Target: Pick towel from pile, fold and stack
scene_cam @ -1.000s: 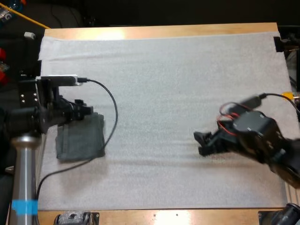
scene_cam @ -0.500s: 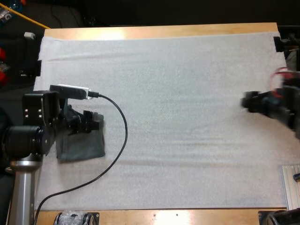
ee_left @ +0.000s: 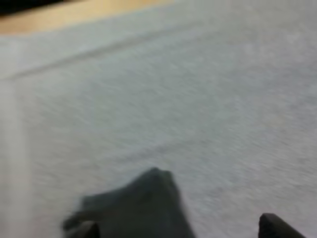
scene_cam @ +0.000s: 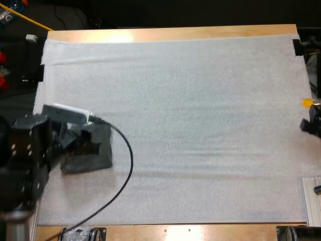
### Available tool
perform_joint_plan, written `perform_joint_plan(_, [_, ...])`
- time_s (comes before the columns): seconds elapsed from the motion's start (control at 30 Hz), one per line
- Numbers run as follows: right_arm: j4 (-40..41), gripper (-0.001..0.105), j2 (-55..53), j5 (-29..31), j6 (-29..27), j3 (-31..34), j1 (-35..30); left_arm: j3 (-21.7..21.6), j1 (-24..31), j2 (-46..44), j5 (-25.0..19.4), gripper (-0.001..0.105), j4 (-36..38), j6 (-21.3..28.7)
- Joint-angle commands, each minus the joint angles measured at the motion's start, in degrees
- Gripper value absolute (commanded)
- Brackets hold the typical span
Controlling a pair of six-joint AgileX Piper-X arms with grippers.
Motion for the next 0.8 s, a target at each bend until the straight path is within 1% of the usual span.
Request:
perform_joint_plan(0.0, [0.90,0.069,-2.11,-0.38,-1.25,-0.27,0.50,-0.19,-0.30,-2.01,-1.70,0.061,-0.45,0.71])
perform_joint_plan(0.17, [2.76,0.069,-9.26,-0.38,-1.48,-0.27,0.81,2.03,-0.30,-9.60,-1.85,0.061,-0.71,0.76])
perform_joint_plan(0.43, [5.23,0.069,-21.27,-0.49,-1.48,-0.27,0.81,11.66,-0.30,-28.62,-1.85,0.062,0.72,0.76])
perform_joint_plan(0.5, [5.91,0.069,-23.32,-0.49,-1.48,-0.27,0.81,13.01,-0.30,-32.30,-1.85,0.062,1.36,0.76])
perform_joint_plan(0.63, [7.79,0.069,-28.06,-0.49,-1.48,-0.27,0.81,14.12,-0.30,-40.12,-1.85,0.062,4.30,0.76])
perform_joint_plan(0.77, [8.53,0.069,-32.00,-0.49,-1.48,-0.15,0.81,14.12,-0.30,-45.05,-1.85,0.062,7.53,0.76])
